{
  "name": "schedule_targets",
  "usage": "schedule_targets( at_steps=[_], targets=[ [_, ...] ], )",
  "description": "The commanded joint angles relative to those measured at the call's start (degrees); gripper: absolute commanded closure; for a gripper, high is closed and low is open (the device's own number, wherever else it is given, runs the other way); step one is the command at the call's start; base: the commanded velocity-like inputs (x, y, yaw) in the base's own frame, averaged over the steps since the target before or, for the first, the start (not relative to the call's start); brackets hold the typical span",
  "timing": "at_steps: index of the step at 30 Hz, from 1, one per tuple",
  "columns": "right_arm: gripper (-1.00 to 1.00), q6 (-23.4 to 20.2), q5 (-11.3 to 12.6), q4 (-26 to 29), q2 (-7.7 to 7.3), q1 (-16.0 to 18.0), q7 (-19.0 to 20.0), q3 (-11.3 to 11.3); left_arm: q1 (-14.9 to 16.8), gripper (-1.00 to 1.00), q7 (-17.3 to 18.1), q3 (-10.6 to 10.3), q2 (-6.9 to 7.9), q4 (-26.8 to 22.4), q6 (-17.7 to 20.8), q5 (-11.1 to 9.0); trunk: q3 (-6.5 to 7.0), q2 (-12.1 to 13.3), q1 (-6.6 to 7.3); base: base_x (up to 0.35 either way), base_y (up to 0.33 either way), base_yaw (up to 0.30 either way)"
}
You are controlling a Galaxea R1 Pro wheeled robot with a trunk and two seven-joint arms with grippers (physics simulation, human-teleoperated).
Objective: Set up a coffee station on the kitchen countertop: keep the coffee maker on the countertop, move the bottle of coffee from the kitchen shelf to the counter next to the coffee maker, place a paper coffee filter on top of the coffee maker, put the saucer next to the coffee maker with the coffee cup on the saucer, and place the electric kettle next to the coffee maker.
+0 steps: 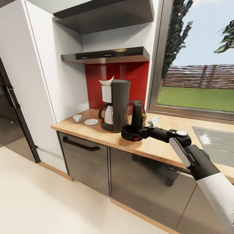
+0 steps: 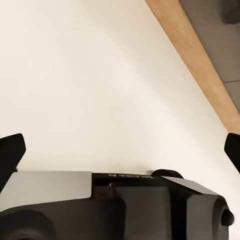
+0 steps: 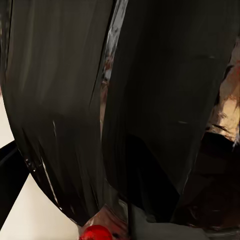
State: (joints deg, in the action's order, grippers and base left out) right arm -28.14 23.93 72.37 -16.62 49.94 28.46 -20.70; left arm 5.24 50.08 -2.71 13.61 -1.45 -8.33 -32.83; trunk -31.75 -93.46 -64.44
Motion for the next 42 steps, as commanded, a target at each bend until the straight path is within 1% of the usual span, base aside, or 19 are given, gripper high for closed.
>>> schedule_targets(
  at_steps=[1,2,10,13,16,18,21,28,32,42],
  targets=[
    [1.00,-0.3,0.7,0.1,0.06,0.1,-0.2,0.0,0.0,-1.00,0.1,-0.3,0.01,0.0,-0.4,-0.1,-0.24,-0.4,-0.22,0.000,0.000,0.000],
    [1.00,-0.3,0.6,0.1,0.17,0.1,-0.2,0.0,0.0,-1.00,0.1,-0.3,0.01,0.0,-0.4,-0.1,-0.42,-0.9,-0.44,0.000,0.000,0.000],
    [1.00,0.0,0.5,0.1,0.35,0.1,-0.2,0.0,0.1,-1.00,0.0,-0.3,-0.05,0.0,-0.4,-0.1,-0.42,-0.9,-0.44,0.000,0.000,0.000],
    [1.00,0.1,0.5,0.1,0.36,0.1,-0.3,0.0,0.1,-1.00,0.0,-0.3,-0.07,0.0,-0.4,-0.1,-0.96,-2.1,-1.10,0.000,0.000,0.000],
    [1.00,0.2,0.5,0.1,0.41,0.1,-0.3,0.0,0.1,-1.00,-0.1,-0.3,-0.08,0.0,-0.4,-0.1,-0.96,-2.1,-1.10,0.000,0.000,0.000],
    [1.00,0.2,0.5,0.1,0.73,0.1,-0.4,0.0,0.0,-1.00,-0.1,-0.3,-0.08,0.0,-0.4,-0.1,-0.96,-2.1,-1.10,0.000,0.000,0.000],
    [1.00,0.2,0.4,0.1,1.06,0.1,-0.4,0.0,0.1,-1.00,-0.1,-0.3,-0.08,0.0,-0.4,-0.1,-1.50,-3.3,-1.76,0.000,0.000,0.000],
    [1.00,0.2,0.3,0.1,1.18,0.1,-1.3,0.0,0.0,-1.00,-0.1,-0.3,-0.08,0.0,-0.4,-0.1,-1.50,-3.3,-1.76,0.000,0.000,0.000],
    [1.00,0.2,0.3,0.1,1.17,0.1,-1.9,0.0,0.0,-1.00,-0.1,-0.3,-0.08,0.0,-0.4,-0.1,-2.22,-4.9,-2.64,0.000,0.000,0.000],
    [1.00,0.8,0.2,0.1,1.24,0.1,-2.1,0.0,0.1,-1.00,0.1,-0.3,-0.08,0.0,-0.4,-0.1,-2.22,-4.9,-2.64,0.000,0.000,0.000]
  ],
)
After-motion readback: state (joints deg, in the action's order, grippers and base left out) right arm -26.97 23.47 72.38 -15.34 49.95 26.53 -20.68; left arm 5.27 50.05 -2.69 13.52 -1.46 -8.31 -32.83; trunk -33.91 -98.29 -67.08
